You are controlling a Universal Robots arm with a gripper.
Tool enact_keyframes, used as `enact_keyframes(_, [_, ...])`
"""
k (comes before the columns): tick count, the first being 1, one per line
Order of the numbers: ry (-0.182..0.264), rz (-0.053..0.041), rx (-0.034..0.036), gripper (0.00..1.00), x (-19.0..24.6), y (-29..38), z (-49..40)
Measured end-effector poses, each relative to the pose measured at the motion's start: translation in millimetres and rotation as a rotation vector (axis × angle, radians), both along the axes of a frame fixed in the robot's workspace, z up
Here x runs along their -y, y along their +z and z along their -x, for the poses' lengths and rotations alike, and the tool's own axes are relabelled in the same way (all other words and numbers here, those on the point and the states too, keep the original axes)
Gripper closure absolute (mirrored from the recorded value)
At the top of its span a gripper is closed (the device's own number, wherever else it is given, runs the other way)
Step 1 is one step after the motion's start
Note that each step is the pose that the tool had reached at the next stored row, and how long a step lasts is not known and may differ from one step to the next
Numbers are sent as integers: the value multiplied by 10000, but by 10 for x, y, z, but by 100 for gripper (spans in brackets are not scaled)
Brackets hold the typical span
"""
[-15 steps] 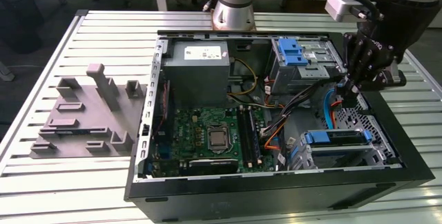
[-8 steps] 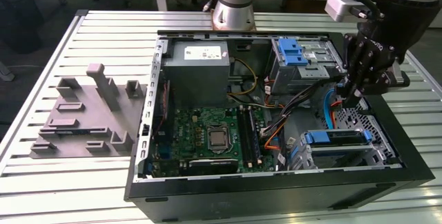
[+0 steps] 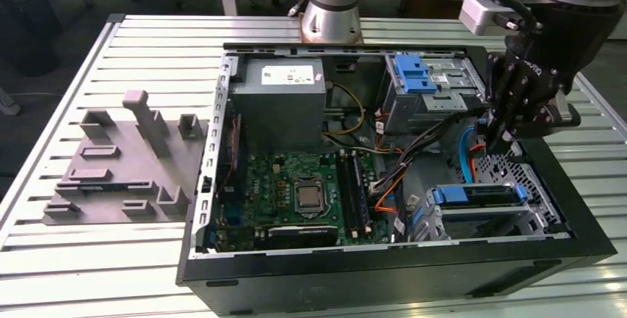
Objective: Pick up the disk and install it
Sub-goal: 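Insert the first disk wire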
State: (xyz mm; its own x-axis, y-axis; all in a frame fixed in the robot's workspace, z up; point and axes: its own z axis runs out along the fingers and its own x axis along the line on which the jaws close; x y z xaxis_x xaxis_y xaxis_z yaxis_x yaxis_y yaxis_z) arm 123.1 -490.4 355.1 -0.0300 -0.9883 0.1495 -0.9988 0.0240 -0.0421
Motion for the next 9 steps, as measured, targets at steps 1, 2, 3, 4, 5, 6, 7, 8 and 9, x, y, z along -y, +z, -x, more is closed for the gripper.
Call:
enact_keyframes(1, [0, 1, 5, 76, 0, -6, 0])
enact_keyframes(2, [0, 2, 7, 76, 0, -12, 0])
enact_keyframes(3, [0, 3, 9, 76, 0, -16, 0])
enact_keyframes(4, [0, 6, 13, 76, 0, -20, 0])
enact_keyframes(5, [0, 9, 15, 76, 0, -22, 0])
enact_keyframes(6, [0, 11, 17, 76, 0, -23, 0])
enact_keyframes(7, [-1, 11, 17, 76, 0, -23, 0])
enact_keyframes(8, [0, 11, 17, 78, 0, -24, 0])
enact_keyframes(9, [0, 9, 17, 78, 0, -25, 0])
